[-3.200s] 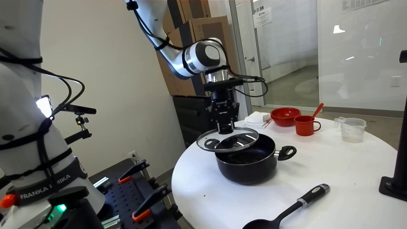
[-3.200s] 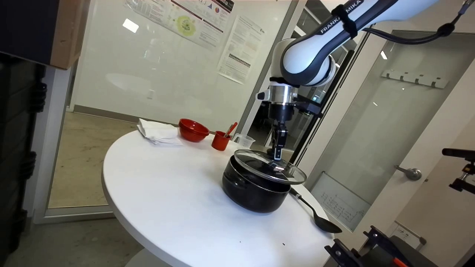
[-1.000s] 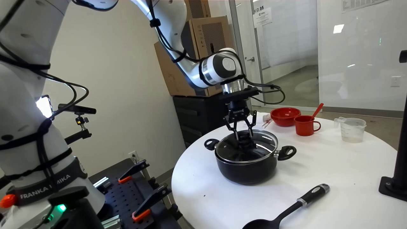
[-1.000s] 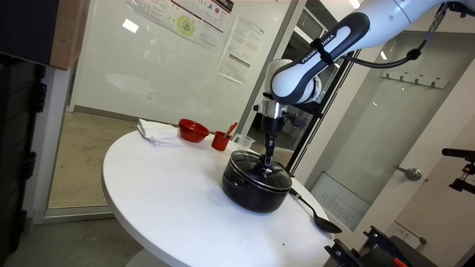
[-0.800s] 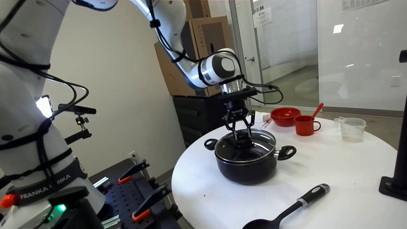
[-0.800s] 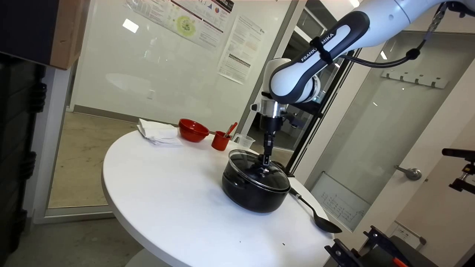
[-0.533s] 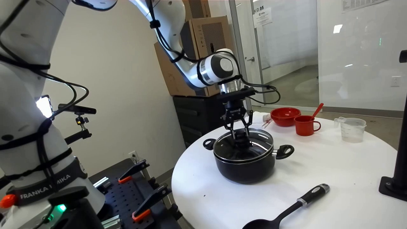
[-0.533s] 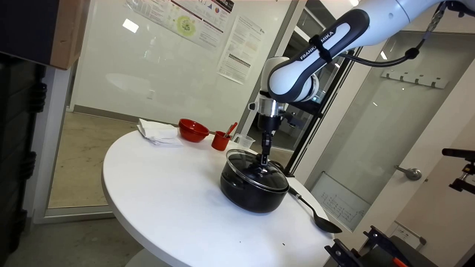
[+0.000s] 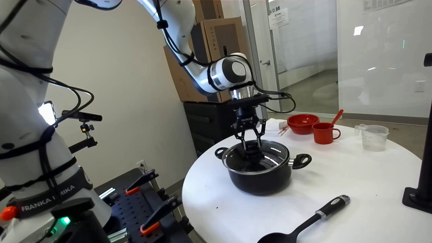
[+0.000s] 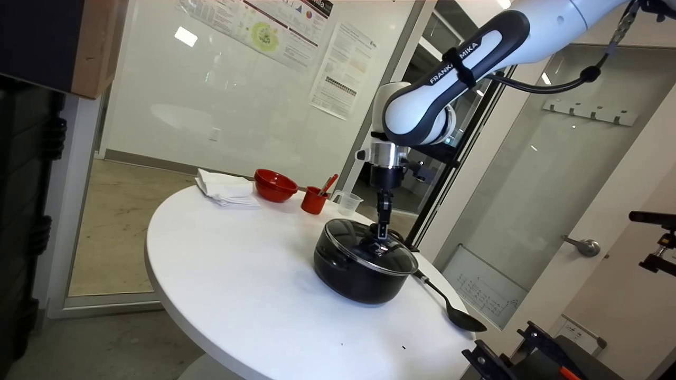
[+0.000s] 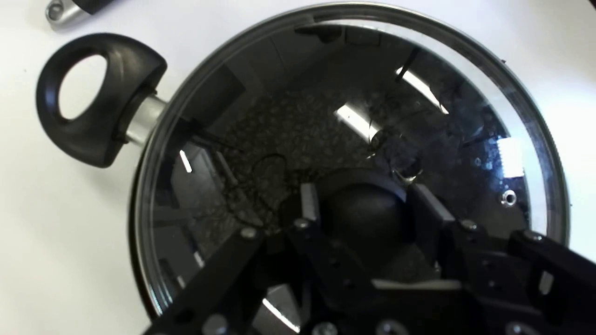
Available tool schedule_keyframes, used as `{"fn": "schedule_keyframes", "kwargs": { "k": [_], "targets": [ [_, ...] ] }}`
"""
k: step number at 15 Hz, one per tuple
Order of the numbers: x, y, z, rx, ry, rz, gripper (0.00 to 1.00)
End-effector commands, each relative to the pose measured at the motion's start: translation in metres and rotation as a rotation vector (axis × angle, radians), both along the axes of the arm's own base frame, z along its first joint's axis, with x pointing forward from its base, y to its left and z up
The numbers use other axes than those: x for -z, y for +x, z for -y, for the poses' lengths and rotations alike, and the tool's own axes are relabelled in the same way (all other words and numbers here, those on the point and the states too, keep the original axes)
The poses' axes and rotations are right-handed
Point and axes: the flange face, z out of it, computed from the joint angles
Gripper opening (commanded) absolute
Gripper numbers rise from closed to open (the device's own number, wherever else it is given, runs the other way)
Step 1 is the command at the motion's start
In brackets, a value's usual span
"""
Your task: Remove the black ladle from the black pot and put it on the table, put the lid on the black pot
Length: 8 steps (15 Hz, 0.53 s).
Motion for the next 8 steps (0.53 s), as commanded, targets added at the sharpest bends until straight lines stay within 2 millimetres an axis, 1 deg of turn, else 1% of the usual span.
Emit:
{"fn": "schedule_keyframes", "kwargs": {
  "k": [1, 2, 3, 4, 5, 6, 7, 8],
  "targets": [
    [-0.014, -0.013, 0.001, 0.004, -0.006, -0.023, 0.57],
    [-0.015, -0.012, 0.003, 0.009, -0.006, -0.016, 0.76],
    [-0.016, -0.012, 0.004, 0.012, -0.002, -0.016, 0.31],
    [-0.019, -0.011, 0.005, 0.012, -0.005, -0.009, 0.35],
    [-0.021, -0.009, 0.007, 0.016, -0.006, 0.000, 0.34],
    [-0.025, -0.007, 0.011, 0.021, -0.009, 0.009, 0.25],
    [-0.027, -0.006, 0.013, 0.026, -0.011, 0.015, 0.19],
    [-0.029, -0.004, 0.016, 0.031, -0.012, 0.021, 0.17]
  ]
}}
